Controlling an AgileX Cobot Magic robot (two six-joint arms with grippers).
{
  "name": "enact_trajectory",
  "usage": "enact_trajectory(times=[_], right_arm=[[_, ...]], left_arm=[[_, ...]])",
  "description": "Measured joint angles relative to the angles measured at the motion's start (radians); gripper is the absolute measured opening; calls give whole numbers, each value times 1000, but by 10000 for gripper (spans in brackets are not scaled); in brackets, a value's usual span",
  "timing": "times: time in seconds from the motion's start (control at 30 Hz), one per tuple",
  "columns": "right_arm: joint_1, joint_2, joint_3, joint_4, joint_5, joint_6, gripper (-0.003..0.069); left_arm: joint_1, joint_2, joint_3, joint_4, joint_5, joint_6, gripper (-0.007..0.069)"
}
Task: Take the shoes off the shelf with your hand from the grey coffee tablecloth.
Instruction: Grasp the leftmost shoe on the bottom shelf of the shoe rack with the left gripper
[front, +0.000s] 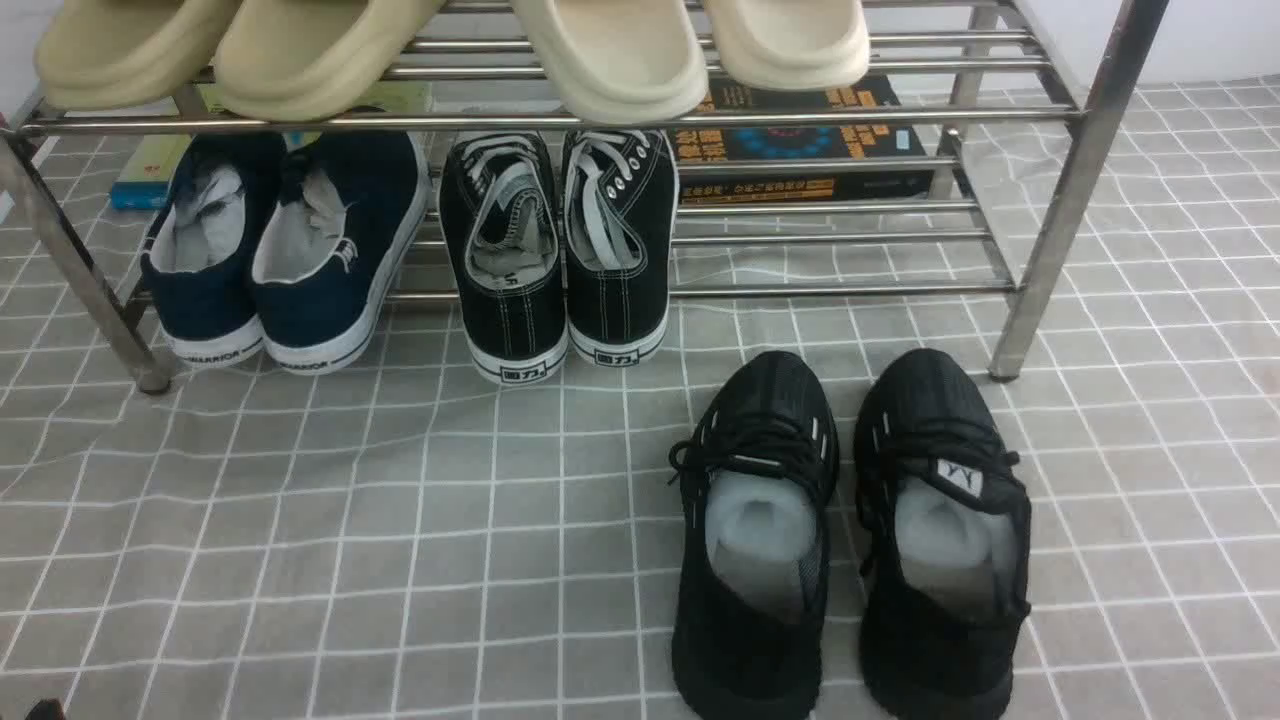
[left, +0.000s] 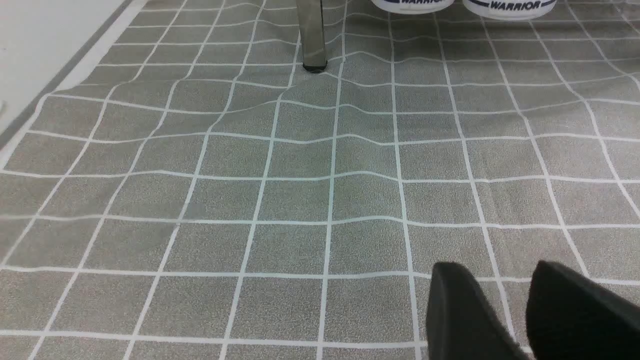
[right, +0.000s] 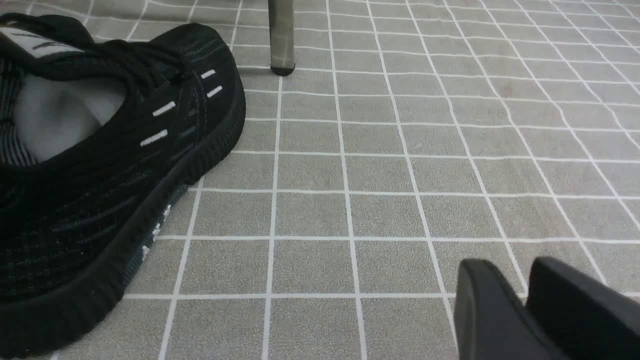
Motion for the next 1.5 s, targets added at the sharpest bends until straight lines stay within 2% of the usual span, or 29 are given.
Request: enact_trajectory(times=[0.63, 0.73, 0.77, 0.9, 0.93, 0.97, 1.03, 1.1, 1.3, 1.43, 1.5], right_arm=[[0, 0, 0, 0, 0, 0, 169], [0, 0, 0, 0, 0, 0, 171], [0, 0, 0, 0, 0, 0, 174], [0, 0, 0, 0, 0, 0, 179], [0, 0, 0, 0, 0, 0, 180], [0, 0, 0, 0, 0, 0, 182], [0, 0, 0, 0, 0, 0, 186], [0, 0, 0, 0, 0, 0, 190], [0, 0, 0, 0, 0, 0, 199], [0, 0, 0, 0, 0, 0, 206], [0, 0, 0, 0, 0, 0, 209]], left_arm=[[0, 0, 0, 20, 0, -3, 240], [0, 0, 0, -29, -5, -80, 240], [0, 0, 0, -142, -13, -185, 240], [0, 0, 2, -427, -23, -485, 240], [0, 0, 3, -427, -23, -499, 240], [0, 0, 3, -510, -24, -586, 240], [0, 0, 3, -564, -25, -677, 240], [0, 0, 4, -576, -39, -732, 240], [0, 0, 5, -581, -138, -733, 230], [0, 41, -130, -524, -92, -626, 64], [0, 88, -180, -490, -76, -609, 34]])
